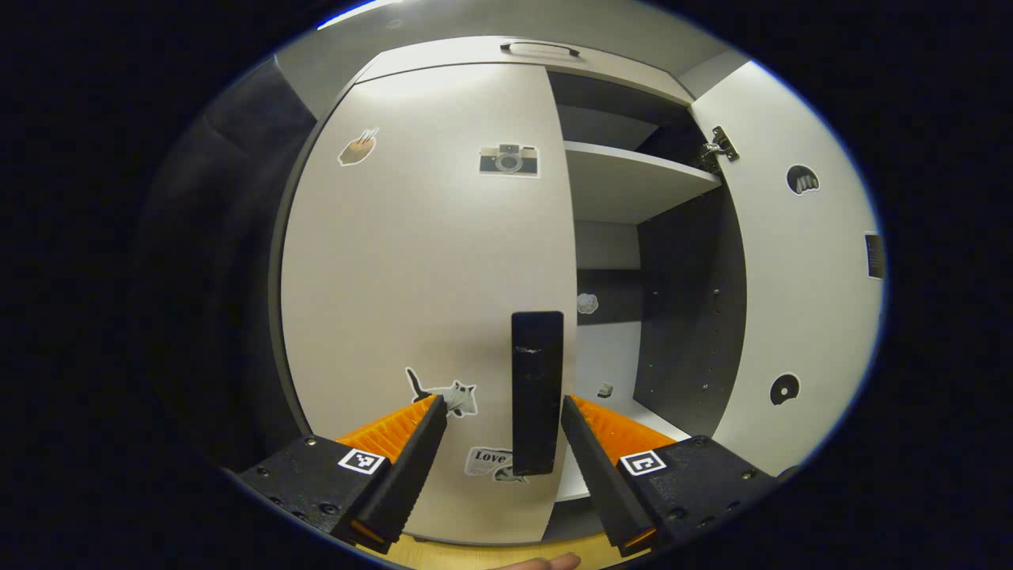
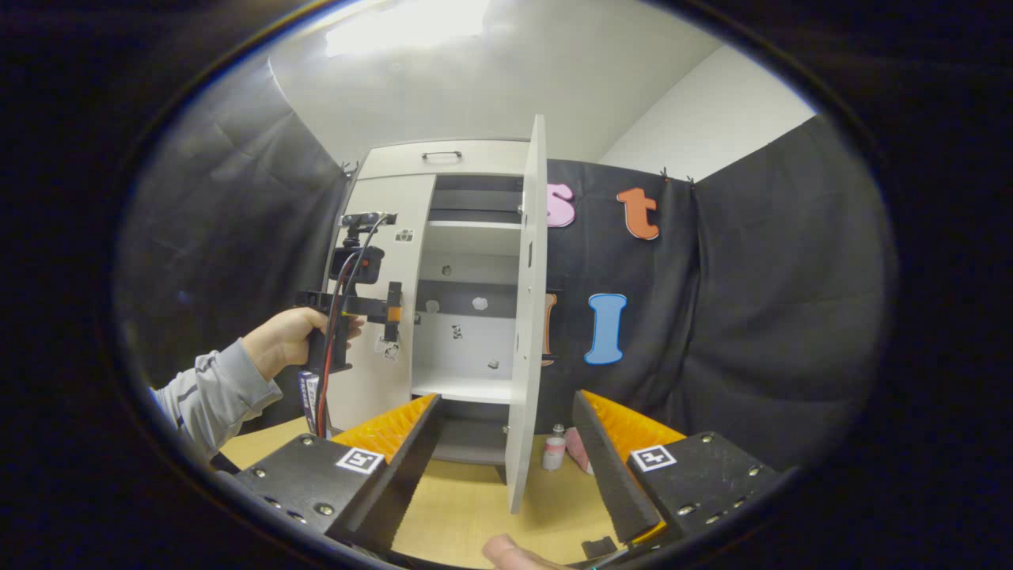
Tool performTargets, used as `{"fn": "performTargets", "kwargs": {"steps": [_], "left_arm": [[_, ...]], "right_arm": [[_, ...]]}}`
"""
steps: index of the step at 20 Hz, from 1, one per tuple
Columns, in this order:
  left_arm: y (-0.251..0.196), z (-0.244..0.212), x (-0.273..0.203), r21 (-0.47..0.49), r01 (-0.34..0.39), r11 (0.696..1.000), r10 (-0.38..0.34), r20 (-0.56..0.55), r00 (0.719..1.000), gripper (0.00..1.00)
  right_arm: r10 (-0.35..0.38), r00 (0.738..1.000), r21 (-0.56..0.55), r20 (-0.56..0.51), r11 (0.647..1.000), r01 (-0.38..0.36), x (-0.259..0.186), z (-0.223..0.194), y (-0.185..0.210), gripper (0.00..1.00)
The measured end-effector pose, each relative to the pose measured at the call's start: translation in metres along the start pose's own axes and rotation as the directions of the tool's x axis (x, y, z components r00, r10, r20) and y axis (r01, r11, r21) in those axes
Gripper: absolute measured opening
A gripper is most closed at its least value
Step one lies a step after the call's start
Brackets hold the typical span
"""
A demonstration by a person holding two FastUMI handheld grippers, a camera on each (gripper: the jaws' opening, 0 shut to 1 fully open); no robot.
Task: Open the right door of the double-door shoe cabinet with the right hand, and open the left door with the left hand.
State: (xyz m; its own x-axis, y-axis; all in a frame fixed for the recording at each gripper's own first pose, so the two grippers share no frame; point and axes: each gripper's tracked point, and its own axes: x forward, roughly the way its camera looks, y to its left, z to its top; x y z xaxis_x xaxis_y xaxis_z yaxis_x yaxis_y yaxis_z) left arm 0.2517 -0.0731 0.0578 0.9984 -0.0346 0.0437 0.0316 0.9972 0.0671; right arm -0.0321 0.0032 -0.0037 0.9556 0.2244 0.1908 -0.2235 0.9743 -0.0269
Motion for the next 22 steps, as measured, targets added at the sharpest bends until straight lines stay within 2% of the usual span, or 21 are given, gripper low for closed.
{"fn": "performTargets", "kwargs": {"steps": [1, 2, 4, 6, 7, 10, 11, 12, 14, 16, 19, 22], "left_arm": [[0.003, 0.010, 0.006, 0.020, -0.020, 1.000, 0.019, 0.045, 0.999, 0.93], [0.008, 0.011, 0.009, 0.018, -0.040, 0.999, 0.040, 0.042, 0.998, 0.92], [0.005, 0.003, 0.015, -0.019, -0.029, 0.999, 0.029, 0.011, 1.000, 0.90], [0.005, -0.007, 0.020, -0.059, -0.037, 0.998, 0.034, -0.044, 0.998, 0.84], [0.005, -0.002, 0.025, -0.039, -0.040, 0.998, 0.040, 0.001, 0.999, 0.84], [0.002, -0.008, 0.028, 0.001, -0.059, 0.998, 0.059, -0.032, 0.998, 0.82], [0.000, -0.013, 0.027, -0.007, -0.059, 0.998, 0.059, -0.058, 0.997, 0.74], [-0.003, -0.015, 0.027, -0.017, -0.056, 0.998, 0.055, -0.077, 0.996, 0.71], [-0.013, -0.018, 0.026, -0.061, -0.031, 0.998, 0.024, -0.102, 0.995, 0.58], [-0.013, -0.019, 0.028, -0.021, -0.042, 0.999, 0.039, -0.103, 0.994, 0.34], [-0.013, -0.020, 0.026, -0.043, -0.031, 0.999, 0.025, -0.120, 0.992, 0.27], [-0.013, -0.021, 0.023, -0.055, -0.025, 0.998, 0.018, -0.131, 0.991, 0.24]], "right_arm": [[0.000, 1.000, 0.006, -0.001, 1.000, 0.000, 0.000, -0.002, -0.003, 0.98], [0.003, 1.000, 0.012, -0.002, 1.000, -0.003, -0.001, -0.003, -0.004, 0.98], [0.007, 1.000, 0.025, 0.000, 1.000, -0.007, 0.000, -0.004, -0.006, 0.98], [0.006, 1.000, 0.033, -0.003, 0.999, -0.006, 0.002, -0.005, -0.011, 0.98], [0.006, 1.000, 0.034, -0.004, 0.999, -0.006, 0.002, -0.007, -0.011, 0.98], [-0.004, 1.000, 0.044, -0.010, 0.999, 0.004, 0.002, -0.012, -0.016, 0.98], [-0.007, 1.000, 0.048, -0.016, 0.999, 0.007, 0.003, -0.016, -0.016, 0.98], [-0.010, 1.000, 0.053, -0.022, 0.999, 0.011, 0.003, -0.018, -0.017, 0.98], [-0.012, 0.999, 0.059, -0.033, 0.998, 0.014, 0.002, -0.023, -0.018, 0.98], [-0.016, 0.999, 0.061, -0.040, 0.998, 0.019, 0.000, -0.026, -0.020, 0.98], [-0.034, 0.999, 0.067, -0.039, 0.997, 0.037, -0.006, -0.024, -0.025, 0.98], [-0.051, 0.998, 0.075, -0.035, 0.996, 0.053, -0.012, -0.020, -0.029, 0.98]]}}
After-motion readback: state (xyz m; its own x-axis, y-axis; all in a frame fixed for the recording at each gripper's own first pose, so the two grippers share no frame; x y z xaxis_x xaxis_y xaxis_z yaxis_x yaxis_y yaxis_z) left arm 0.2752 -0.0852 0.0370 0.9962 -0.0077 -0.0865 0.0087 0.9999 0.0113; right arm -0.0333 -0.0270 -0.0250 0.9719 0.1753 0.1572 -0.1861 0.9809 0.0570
